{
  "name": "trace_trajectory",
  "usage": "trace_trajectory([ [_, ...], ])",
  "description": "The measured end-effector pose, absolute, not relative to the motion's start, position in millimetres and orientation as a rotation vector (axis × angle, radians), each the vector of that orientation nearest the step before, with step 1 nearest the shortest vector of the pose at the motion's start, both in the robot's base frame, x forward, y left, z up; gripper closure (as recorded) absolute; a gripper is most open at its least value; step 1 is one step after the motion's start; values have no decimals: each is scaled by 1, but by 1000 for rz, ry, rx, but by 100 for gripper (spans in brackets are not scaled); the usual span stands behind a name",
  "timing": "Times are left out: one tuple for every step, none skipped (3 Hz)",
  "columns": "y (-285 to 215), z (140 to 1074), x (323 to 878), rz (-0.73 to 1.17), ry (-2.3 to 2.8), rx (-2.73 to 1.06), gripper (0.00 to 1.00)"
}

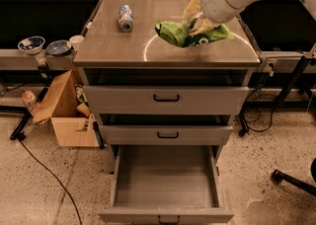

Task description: Place green rice chip bag into bottom drawer

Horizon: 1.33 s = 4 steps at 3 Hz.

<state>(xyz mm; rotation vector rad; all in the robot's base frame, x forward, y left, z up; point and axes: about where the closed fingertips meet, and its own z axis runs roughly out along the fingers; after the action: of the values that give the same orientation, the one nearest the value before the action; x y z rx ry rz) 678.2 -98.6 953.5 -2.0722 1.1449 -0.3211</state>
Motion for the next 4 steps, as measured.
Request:
trace_trajectory([
  [-106,936,658,-341,1198,-2039,100],
  [-107,917,643,-362,1267,-2011,100],
  [-104,893,635,-354,1345,-1997,100],
  [-104,874,632,-363,1416,-1970,100],
])
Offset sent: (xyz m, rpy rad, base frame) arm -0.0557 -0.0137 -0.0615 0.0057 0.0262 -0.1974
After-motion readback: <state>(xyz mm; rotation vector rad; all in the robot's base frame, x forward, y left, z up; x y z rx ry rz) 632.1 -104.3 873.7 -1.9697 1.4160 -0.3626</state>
